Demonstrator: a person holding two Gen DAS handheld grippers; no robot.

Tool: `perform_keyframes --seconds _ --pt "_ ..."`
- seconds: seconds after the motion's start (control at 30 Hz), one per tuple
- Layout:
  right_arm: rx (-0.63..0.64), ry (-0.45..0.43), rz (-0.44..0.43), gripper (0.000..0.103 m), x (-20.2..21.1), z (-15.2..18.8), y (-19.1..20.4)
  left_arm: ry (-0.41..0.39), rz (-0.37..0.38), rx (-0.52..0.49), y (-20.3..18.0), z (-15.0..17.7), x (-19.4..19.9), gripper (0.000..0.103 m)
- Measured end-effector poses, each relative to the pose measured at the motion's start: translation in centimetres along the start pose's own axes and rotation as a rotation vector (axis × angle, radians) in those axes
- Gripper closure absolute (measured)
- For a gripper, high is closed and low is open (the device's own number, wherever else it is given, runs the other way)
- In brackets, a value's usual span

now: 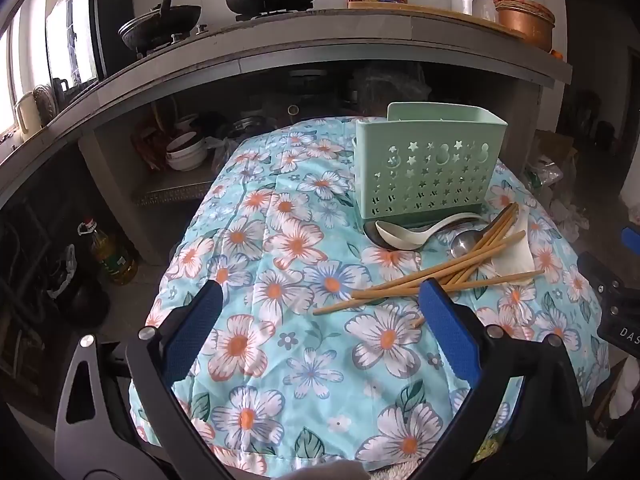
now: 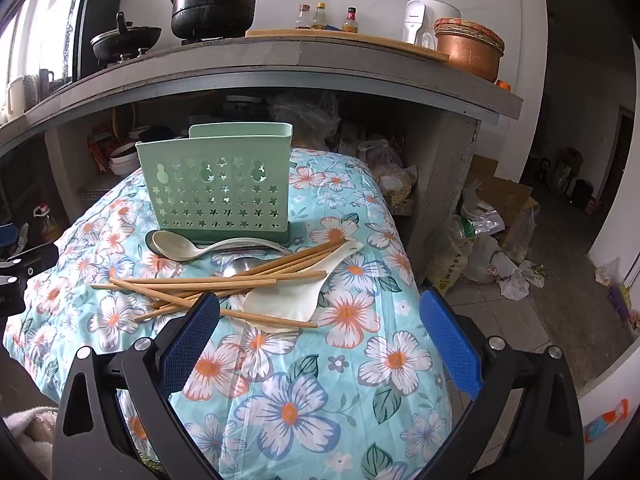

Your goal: Organize utensils

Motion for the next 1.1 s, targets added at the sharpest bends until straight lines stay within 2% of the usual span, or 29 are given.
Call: perform_keyframes --seconds 1.1 --pt "0.001 0.003 0.0 0.005 0.08 0.0 0.02 0.014 0.001 0.0 -0.01 0.06 -0.07 0.008"
Point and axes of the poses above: each gripper's, at about its wrist camera, not at the fingertips, and x roughly against the way its jaws point, y to its left, z to its underside, the point moved 5 cm from there along -x, roughly the way its jaws point, and after that the axes turned 8 degrees about y, right-handed, at the moved point
